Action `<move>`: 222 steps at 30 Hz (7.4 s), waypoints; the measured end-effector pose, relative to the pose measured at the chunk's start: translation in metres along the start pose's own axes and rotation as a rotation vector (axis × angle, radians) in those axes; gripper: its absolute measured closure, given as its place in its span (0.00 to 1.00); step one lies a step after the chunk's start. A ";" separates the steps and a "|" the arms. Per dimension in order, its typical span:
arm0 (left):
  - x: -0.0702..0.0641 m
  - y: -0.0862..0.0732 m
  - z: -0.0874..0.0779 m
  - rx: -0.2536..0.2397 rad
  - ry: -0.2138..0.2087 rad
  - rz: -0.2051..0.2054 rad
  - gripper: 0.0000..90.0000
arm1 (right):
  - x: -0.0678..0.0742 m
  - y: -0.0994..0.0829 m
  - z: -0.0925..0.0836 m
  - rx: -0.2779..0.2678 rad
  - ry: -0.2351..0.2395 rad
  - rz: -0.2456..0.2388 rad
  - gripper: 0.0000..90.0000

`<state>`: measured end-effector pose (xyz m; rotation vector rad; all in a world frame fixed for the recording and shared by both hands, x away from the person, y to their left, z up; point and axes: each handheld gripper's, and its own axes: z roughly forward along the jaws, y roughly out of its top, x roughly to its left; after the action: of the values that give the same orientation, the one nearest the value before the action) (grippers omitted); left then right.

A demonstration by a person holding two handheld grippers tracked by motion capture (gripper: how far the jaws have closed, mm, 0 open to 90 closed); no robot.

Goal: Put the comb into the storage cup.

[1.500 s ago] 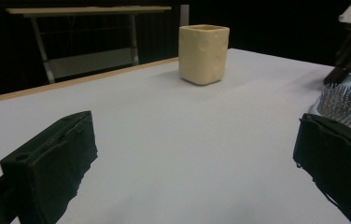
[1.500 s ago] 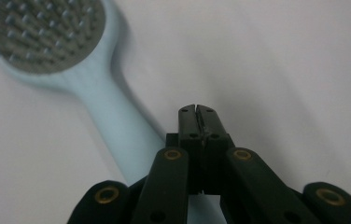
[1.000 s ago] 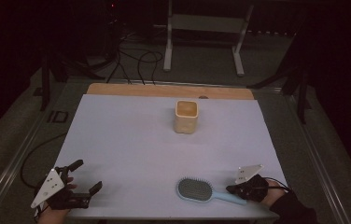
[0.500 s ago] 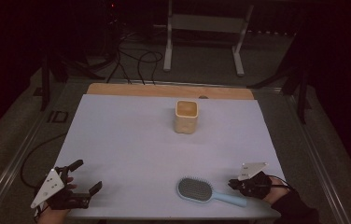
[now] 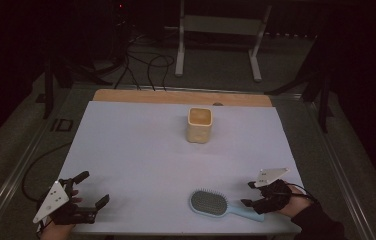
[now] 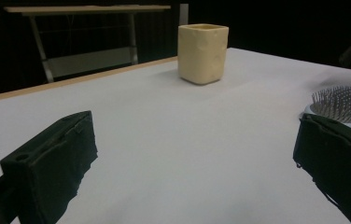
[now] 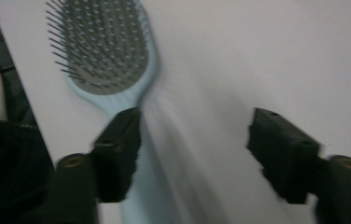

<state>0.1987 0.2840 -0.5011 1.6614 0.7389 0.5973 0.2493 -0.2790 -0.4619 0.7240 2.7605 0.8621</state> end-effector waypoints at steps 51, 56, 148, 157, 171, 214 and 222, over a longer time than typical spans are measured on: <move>0.000 0.000 0.000 0.003 -0.006 -0.009 0.00 | 0.046 0.057 0.047 0.443 0.086 -0.291 0.47; 0.000 0.000 -0.001 0.004 -0.005 -0.009 0.00 | 0.047 0.056 0.053 0.487 0.098 -0.310 0.59; 0.000 -0.001 0.001 0.024 -0.005 -0.015 0.00 | 0.025 0.100 0.026 -0.114 -0.024 -0.121 0.78; 0.000 -0.001 0.001 0.022 -0.004 -0.018 0.00 | 0.011 0.113 0.016 -0.216 -0.120 -0.051 0.78; 0.001 -0.001 0.001 0.020 -0.004 -0.019 0.00 | -0.005 0.137 0.009 -0.321 -0.243 0.052 0.78; 0.002 -0.002 0.000 0.021 -0.013 -0.021 0.00 | -0.065 0.224 0.013 -0.676 -0.469 0.251 0.78; 0.002 -0.002 0.000 0.021 -0.019 -0.022 0.00 | -0.075 0.234 0.021 -0.752 -0.472 0.249 0.78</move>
<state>0.1995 0.2858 -0.5032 1.6737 0.7513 0.5596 0.4148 -0.1377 -0.3449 0.9501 1.7602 1.4288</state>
